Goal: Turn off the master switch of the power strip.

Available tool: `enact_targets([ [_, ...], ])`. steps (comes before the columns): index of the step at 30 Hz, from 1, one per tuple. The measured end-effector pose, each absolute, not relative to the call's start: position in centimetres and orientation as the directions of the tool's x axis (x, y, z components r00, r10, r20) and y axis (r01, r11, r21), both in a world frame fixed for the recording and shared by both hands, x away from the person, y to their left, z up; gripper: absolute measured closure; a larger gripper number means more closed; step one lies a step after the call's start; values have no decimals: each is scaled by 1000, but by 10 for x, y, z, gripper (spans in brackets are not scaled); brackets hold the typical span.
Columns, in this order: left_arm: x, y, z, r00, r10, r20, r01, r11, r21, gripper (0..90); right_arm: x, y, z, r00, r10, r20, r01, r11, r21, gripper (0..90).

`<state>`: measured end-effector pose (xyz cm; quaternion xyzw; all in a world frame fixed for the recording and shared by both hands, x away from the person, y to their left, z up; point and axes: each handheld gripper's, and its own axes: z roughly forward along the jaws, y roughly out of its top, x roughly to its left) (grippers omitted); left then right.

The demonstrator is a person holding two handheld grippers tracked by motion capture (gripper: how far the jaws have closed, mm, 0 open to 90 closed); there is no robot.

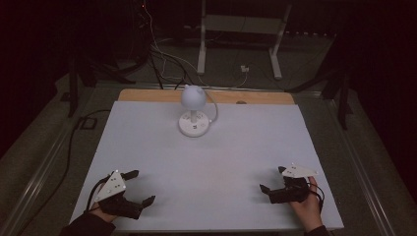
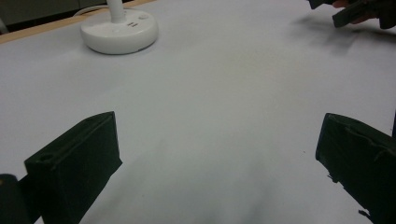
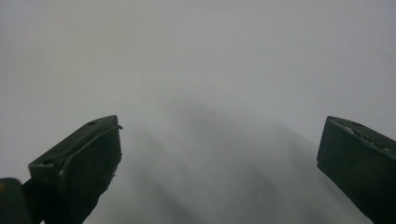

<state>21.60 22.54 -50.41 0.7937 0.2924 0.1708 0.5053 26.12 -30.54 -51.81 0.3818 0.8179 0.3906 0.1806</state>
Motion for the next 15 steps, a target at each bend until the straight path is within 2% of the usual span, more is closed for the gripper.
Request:
enact_targets([
  [3, 216, 226, -504, 769, 639, -25, 292, -315, 903, 3, 256, -310, -521, -642, 767, -19, 475, 417, 775, 0],
  [11, 216, 225, -504, 772, 636, -25, 291, -318, 902, 3, 258, -314, -523, -644, 765, 30, 490, 382, 783, 0],
  [15, 216, 225, -504, 774, 632, -28, 292, -318, 902, 3, 260, -308, -526, -660, 750, 31, 492, 401, 772, 0],
])
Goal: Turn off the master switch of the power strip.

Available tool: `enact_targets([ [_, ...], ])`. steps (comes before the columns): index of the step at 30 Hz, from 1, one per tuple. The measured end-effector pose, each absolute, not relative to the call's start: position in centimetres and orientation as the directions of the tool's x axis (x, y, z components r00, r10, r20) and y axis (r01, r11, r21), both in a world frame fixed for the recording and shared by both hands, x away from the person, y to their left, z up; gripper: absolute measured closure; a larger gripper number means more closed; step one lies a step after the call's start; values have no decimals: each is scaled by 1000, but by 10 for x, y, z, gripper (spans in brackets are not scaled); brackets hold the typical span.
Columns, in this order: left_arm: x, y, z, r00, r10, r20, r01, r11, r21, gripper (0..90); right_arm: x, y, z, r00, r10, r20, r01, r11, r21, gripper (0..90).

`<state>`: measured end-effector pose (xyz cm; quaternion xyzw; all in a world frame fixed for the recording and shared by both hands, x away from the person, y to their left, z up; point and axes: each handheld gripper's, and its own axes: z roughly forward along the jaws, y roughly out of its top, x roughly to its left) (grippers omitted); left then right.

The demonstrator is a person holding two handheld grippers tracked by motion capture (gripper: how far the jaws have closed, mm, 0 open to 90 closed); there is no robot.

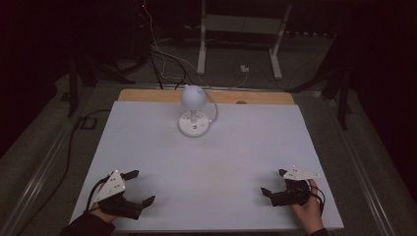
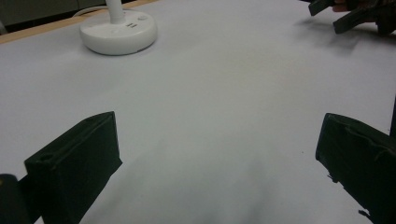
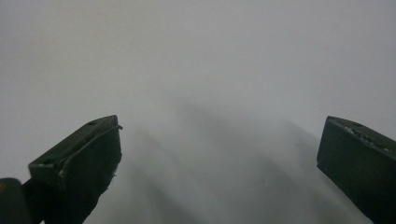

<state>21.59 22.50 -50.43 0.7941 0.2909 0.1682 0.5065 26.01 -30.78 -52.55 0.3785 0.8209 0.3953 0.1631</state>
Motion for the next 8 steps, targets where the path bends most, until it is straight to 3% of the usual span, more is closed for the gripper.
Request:
enact_targets([
  [8, 216, 225, -504, 776, 630, -29, 292, -318, 902, 3, 260, -309, -526, -654, 755, 33, 496, 396, 772, 0],
])
